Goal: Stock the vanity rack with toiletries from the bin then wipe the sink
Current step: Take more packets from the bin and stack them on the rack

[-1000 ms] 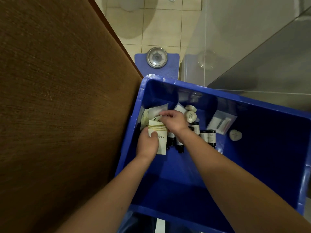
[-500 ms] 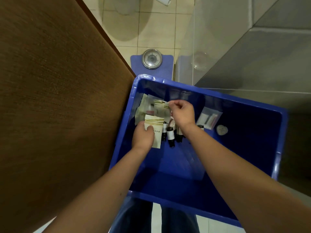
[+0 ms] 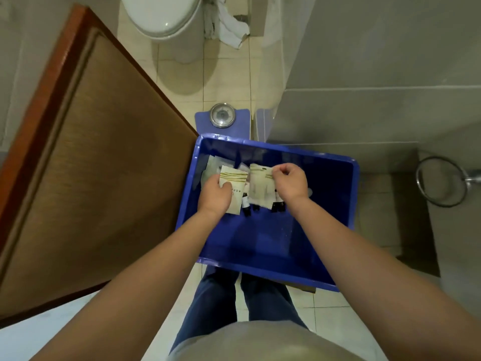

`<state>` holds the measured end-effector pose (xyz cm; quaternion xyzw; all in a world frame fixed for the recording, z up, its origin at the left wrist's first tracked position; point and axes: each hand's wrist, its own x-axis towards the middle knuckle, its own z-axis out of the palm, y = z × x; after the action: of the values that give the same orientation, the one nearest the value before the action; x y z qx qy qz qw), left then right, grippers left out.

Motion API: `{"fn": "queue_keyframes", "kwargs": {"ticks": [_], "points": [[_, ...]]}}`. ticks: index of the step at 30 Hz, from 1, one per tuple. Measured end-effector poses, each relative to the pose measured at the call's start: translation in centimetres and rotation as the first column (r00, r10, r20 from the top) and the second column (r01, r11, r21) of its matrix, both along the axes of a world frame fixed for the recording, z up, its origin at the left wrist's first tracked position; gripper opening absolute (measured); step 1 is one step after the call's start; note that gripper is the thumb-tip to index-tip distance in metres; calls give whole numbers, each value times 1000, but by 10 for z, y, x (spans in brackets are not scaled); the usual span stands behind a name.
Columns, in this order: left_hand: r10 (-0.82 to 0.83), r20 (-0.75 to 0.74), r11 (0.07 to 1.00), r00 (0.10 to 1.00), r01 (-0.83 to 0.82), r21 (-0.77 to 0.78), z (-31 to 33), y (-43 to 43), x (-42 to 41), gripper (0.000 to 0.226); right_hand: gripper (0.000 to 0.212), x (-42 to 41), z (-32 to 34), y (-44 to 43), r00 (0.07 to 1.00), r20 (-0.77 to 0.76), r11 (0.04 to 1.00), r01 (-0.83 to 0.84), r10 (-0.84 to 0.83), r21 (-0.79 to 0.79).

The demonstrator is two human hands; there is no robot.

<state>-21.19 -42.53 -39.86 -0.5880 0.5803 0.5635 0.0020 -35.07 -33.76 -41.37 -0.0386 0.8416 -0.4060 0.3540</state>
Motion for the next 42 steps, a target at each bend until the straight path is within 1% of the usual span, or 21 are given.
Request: {"fn": "queue_keyframes", "kwargs": {"ticks": [2, 4, 7, 9, 12, 15, 17, 18, 21, 24, 28, 30, 32, 34, 38, 42], "points": [[-44, -11, 998, 999, 43, -39, 20, 5, -7, 15, 12, -3, 22, 13, 1000, -2, 1000, 17, -17, -17], [-53, -20, 997, 998, 52, -54, 26, 6, -12, 15, 13, -2, 29, 15, 1000, 7, 1000, -3, 3, -13], [-75, -73, 995, 995, 70, -65, 46, 18, -25, 18, 14, -6, 53, 23, 999, 40, 998, 21, -19, -58], [-118, -99, 992, 988, 111, -67, 60, 25, -34, 18, 12, -12, 69, 26, 998, 59, 995, 32, -27, -90], [-167, -150, 985, 975, 172, 22, 78, 33, -44, 16, 9, -17, 92, 30, 994, 102, 987, 49, -34, -156], [-180, -230, 964, 956, 218, 152, 95, 37, -52, 18, 8, -22, 117, 36, 990, 128, 972, 84, -56, -220], [-187, -290, 941, 939, 256, 223, 107, 39, -56, 25, 6, -26, 129, 41, 988, 143, 964, 98, -63, -249], [-214, -303, 932, 929, 288, 222, 110, 40, -57, 29, 6, -28, 135, 44, 987, 146, 961, 106, -70, -257], [-337, -295, 911, 894, 388, 136, 122, 45, -61, 36, 8, -29, 147, 52, 981, 164, 950, 145, -101, -277], [-374, -295, 905, 880, 415, 90, 132, 51, -68, 26, 7, -28, 158, 62, 978, 160, 940, 175, -132, -292], [-460, -283, 878, 842, 479, -3, 144, 58, -76, 29, 9, -25, 175, 80, 970, 147, 915, 232, -193, -330], [-490, -285, 863, 824, 505, -23, 149, 61, -79, 28, 11, -21, 182, 90, 948, 120, 881, 318, -295, -351], [-529, -297, 840, 795, 539, -52, 157, 65, -83, 28, 12, -15, 188, 102, 903, 86, 827, 422, -421, -372], [-573, -319, 809, 755, 582, -78, 165, 69, -87, 31, 12, -6, 194, 116, 859, 42, 785, 485, -510, -385], [-639, -361, 745, 679, 664, -68, 178, 80, -93, 31, 11, 17, 209, 144, 774, -18, 712, 571, -632, -409], [-712, -404, 651, 574, 756, -73, 192, 103, -101, 36, 20, 38, 224, 174, 693, -50, 644, 637, -719, -424]]}}
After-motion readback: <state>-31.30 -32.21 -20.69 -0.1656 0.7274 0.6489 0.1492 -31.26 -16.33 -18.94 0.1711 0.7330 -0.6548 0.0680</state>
